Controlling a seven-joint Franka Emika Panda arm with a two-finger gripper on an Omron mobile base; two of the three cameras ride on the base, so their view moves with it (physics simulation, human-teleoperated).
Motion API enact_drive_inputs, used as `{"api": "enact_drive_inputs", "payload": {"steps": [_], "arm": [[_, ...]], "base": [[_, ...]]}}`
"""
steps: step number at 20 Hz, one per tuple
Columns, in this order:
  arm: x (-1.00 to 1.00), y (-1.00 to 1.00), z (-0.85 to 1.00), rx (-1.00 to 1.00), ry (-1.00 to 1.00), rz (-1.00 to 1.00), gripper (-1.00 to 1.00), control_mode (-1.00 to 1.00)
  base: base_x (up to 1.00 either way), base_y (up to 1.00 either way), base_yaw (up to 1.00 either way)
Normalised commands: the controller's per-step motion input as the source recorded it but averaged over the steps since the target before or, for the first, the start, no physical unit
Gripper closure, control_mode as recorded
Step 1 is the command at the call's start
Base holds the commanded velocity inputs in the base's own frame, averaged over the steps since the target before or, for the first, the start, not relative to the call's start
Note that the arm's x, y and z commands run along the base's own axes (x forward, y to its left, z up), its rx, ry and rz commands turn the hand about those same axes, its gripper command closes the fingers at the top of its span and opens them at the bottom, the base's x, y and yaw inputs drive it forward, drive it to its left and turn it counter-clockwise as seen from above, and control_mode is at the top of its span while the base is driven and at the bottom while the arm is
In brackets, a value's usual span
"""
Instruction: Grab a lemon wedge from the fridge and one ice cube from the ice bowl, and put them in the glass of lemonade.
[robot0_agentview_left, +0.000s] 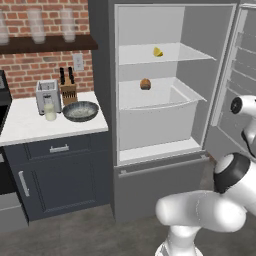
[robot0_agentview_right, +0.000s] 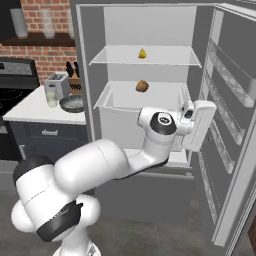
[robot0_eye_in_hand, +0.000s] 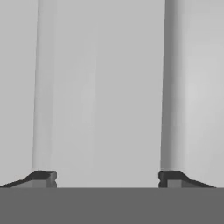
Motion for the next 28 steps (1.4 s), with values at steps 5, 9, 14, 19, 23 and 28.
{"api": "enact_drive_inputs", "payload": {"steps": [5,9,14,19,23,28], "arm": [[-0.1,0.58,0.29,0.0,-0.03,0.0,-1.0,-1.0],[-0.21,0.61,0.23,0.0,0.0,0.0,-1.0,-1.0],[-0.08,0.6,0.13,0.06,-0.13,-0.01,-1.0,-1.0],[0.01,0.52,0.03,0.29,-0.34,-0.06,-1.0,-1.0],[0.17,0.5,0.0,0.47,-0.39,-0.06,-1.0,-1.0],[0.27,0.67,-0.03,0.55,-0.39,-0.02,-1.0,-1.0]], "base": [[0.0,0.0,0.0],[0.0,0.0,0.0],[0.0,0.0,0.0],[0.0,0.0,0.0],[0.0,0.0,0.0],[0.0,0.0,0.0]]}}
